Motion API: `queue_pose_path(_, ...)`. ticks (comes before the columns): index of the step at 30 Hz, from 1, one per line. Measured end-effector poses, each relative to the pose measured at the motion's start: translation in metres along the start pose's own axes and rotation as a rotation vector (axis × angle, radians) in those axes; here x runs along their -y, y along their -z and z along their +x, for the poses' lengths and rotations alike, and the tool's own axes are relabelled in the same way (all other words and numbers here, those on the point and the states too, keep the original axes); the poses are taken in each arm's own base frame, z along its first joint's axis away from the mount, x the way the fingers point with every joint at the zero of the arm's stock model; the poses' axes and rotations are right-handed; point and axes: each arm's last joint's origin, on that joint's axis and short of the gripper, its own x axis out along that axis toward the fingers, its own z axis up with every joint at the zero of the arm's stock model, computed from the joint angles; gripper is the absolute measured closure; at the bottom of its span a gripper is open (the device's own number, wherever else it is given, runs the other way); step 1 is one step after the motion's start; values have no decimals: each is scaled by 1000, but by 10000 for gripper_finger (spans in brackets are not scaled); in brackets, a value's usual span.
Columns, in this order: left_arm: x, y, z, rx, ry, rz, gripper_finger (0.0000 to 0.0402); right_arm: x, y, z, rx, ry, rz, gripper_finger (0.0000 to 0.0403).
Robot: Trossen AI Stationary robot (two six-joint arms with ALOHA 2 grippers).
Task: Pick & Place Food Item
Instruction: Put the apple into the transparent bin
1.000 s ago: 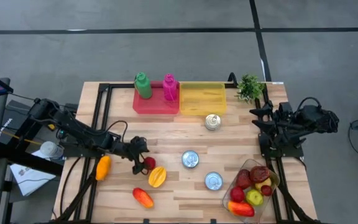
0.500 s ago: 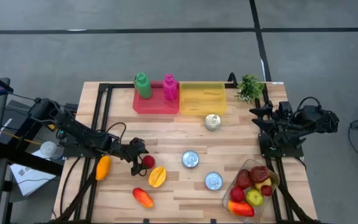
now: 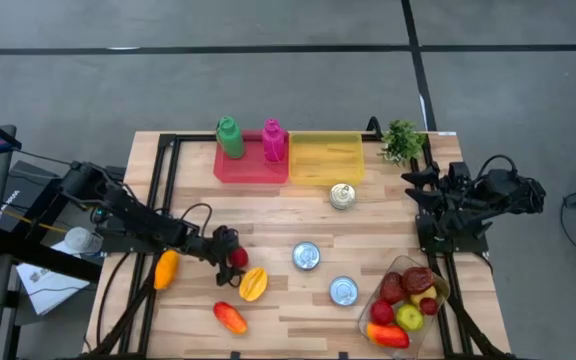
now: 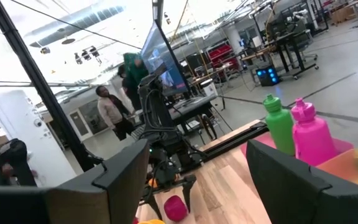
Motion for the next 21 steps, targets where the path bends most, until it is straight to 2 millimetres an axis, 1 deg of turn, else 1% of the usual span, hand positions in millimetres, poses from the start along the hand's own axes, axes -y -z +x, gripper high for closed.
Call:
queue_pose_path(3, 0, -3, -3, 29, -13, 1, 15, 0, 0, 0, -1, 1, 9, 138)
queue_pose_path(6, -1, -3, -4, 27, -14, 0, 27, 0, 0, 0, -1, 1, 9, 138)
queue_pose_path(11, -1, 0, -4, -20, 12, 5, 63, 0, 0, 0, -1, 0, 9, 138)
queue_pose_path(16, -1, -1, -4, -16, 10, 0, 95, 0, 0, 0, -1, 0, 9, 138)
queue_pose_path(21, 0, -1, -4, -10, 14, -88, 128, 0, 0, 0, -1, 0, 10, 138)
